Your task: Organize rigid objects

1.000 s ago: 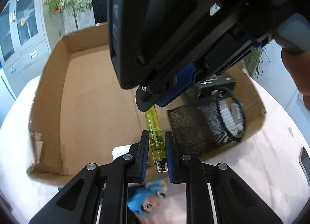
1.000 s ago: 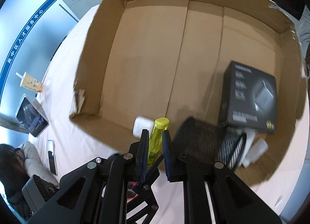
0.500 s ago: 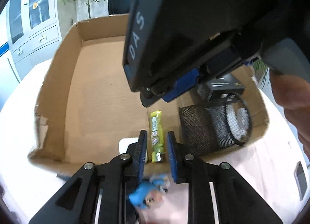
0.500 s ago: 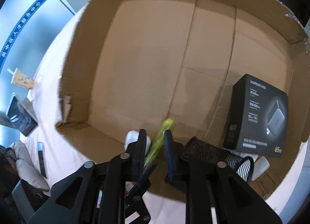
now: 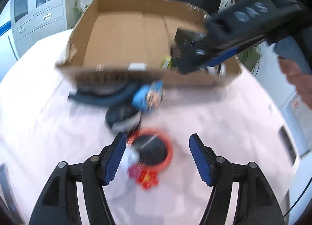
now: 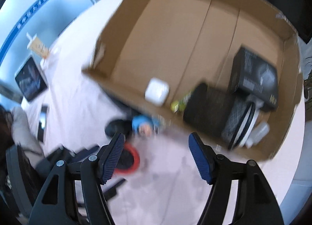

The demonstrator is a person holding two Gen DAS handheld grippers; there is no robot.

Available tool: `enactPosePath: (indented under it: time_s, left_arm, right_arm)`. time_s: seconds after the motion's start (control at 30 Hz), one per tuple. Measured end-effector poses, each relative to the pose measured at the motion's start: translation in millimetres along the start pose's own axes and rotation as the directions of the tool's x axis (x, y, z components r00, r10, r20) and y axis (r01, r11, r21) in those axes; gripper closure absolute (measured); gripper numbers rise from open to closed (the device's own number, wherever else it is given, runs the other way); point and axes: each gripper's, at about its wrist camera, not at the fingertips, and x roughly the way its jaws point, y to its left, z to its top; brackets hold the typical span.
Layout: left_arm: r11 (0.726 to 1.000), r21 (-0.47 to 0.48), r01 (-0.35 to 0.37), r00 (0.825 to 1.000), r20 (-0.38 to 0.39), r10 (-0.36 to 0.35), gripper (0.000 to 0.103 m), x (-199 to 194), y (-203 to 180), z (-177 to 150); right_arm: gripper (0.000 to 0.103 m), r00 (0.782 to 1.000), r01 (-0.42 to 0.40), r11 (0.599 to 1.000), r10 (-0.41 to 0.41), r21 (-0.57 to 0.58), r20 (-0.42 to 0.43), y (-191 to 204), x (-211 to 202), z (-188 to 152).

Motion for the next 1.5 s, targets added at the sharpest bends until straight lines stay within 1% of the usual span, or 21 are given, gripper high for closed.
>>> enactPosePath:
  time_s: [0.07, 0.17, 0.33, 0.47, 0.5, 0.53, 0.6, 0.63, 0.77, 0.87, 0.9, 0.93, 1.0, 1.1, 1.2, 1.27, 1.3, 1.33, 1.37, 1.43, 1.5]
  left_arm:
    - [1.0, 0.022, -0.021, 1.0, 0.005, 0.021, 0.036, 2.5, 0.1, -13.7]
    - [0.999, 0.044, -0.025, 1.0, -0.005, 0.025, 0.036, 10.9, 0.8, -24.4]
    - [0.999, 0.01, -0.043, 0.998, -0.035, 0.044, 0.034, 31.5, 8.9, -33.0]
    - [1.0, 0.018, -0.009, 1.0, -0.026, 0.009, 0.033, 41.6, 11.6, -35.6]
    - [0.999, 0.033, -0.005, 1.0, -0.021, 0.006, 0.036, 42.5, 10.1, -35.7]
    - [0.999, 0.042, 0.008, 1.0, -0.026, -0.007, 0.048, 43.6, 8.2, -35.8]
    - [0.997, 0.033, 0.064, 0.997, -0.05, -0.062, 0.061, 48.0, 7.3, -35.8]
    - [0.997, 0.033, 0.065, 0.997, -0.044, -0.063, 0.062, 48.5, 6.1, -34.9]
    - [0.997, 0.053, 0.048, 0.998, -0.047, -0.046, 0.062, 53.8, -2.8, -31.8]
    - [0.997, 0.068, 0.034, 0.998, -0.048, -0.03, 0.06, 55.0, -8.0, -30.6]
    - [0.997, 0.069, 0.036, 0.998, -0.05, -0.032, 0.053, 54.8, -8.4, -29.9]
    - [0.997, 0.064, 0.038, 0.998, -0.052, -0.035, 0.044, 54.4, -7.8, -29.0]
    - [0.998, 0.042, 0.043, 0.998, -0.042, -0.041, 0.037, 54.6, -4.4, -25.8]
    - [0.998, 0.039, 0.053, 0.998, -0.033, -0.052, 0.037, 54.0, -2.1, -16.1]
    - [0.996, 0.066, 0.064, 0.998, -0.028, -0.062, 0.037, 58.7, -3.6, -9.5]
    - [0.991, 0.063, 0.114, 0.993, -0.051, -0.111, 0.042, 63.9, -5.5, -9.5]
    - [0.992, 0.066, 0.111, 0.993, -0.052, -0.107, 0.043, 66.0, -6.9, -8.1]
    - [0.992, 0.081, 0.092, 0.995, -0.055, -0.088, 0.046, 68.6, -10.2, -9.3]
    - [0.992, 0.102, 0.072, 0.997, -0.041, -0.069, 0.047, 68.7, -14.1, -10.1]
    - [0.991, 0.1, 0.088, 0.995, -0.045, -0.084, 0.048, 70.6, -16.6, -9.9]
    - [0.99, 0.087, 0.107, 0.994, -0.042, -0.104, 0.048, 72.6, -17.8, -8.6]
  right_arm:
    - [0.036, 0.998, -0.02, 1.0, 0.021, 0.008, -0.052, -0.6, 14.3, -16.3]
    - [0.036, 0.992, -0.055, 0.998, 0.058, 0.033, -0.11, -0.3, 30.4, -34.5]
    - [0.036, 0.984, -0.09, 0.996, 0.093, 0.025, -0.154, 11.8, 47.8, -42.5]
    - [0.036, 0.976, -0.11, 0.994, 0.112, 0.02, -0.189, 24.8, 65.8, -40.0]
    - [0.036, 0.974, -0.11, 0.994, 0.111, 0.017, -0.195, 26.1, 69.5, -41.4]
    - [0.036, 0.973, -0.111, 0.994, 0.113, 0.019, -0.203, 26.7, 73.3, -39.8]
    - [0.036, 0.968, -0.118, 0.993, 0.12, 0.023, -0.22, 28.1, 79.3, -39.7]
    - [0.036, 0.968, -0.113, 0.993, 0.116, 0.027, -0.223, 26.8, 80.9, -40.6]
    - [0.035, 0.963, -0.114, 0.993, 0.116, 0.023, -0.243, 18.7, 89.8, -38.8]
    - [0.035, 0.964, -0.112, 0.993, 0.117, 0.036, -0.238, 8.7, 91.5, -37.3]
    - [0.035, 0.965, -0.112, 0.993, 0.115, 0.028, -0.235, 6.8, 92.0, -36.6]
    - [0.035, 0.966, -0.111, 0.994, 0.113, 0.018, -0.231, 5.3, 92.3, -35.8]
    - [0.033, 0.968, -0.117, 0.993, 0.117, 0.012, -0.223, 1.2, 92.6, -34.1]
    - [0.03, 0.965, -0.152, 0.988, 0.155, 0.031, -0.21, -6.6, 93.8, -27.2]
    - [0.028, 0.963, -0.16, 0.987, 0.16, 0.017, -0.216, -7.3, 98.3, -20.9]
    - [0.027, 0.957, -0.173, 0.985, 0.172, 0.017, -0.232, -6.4, 104.4, -18.5]
    - [0.027, 0.955, -0.177, 0.984, 0.177, 0.021, -0.24, -5.5, 106.9, -18.5]
    - [0.025, 0.954, -0.178, 0.984, 0.178, 0.02, -0.241, -6.2, 107.0, -19.3]
    - [0.025, 0.959, -0.159, 0.987, 0.156, 0.008, -0.236, -5.0, 106.2, -20.1]
    - [0.024, 0.96, -0.15, 0.989, 0.15, 0.018, -0.238, -3.2, 107.4, -22.5]
    - [0.017, 0.961, -0.137, 0.99, 0.138, 0.021, -0.239, -2.2, 107.5, -24.7]
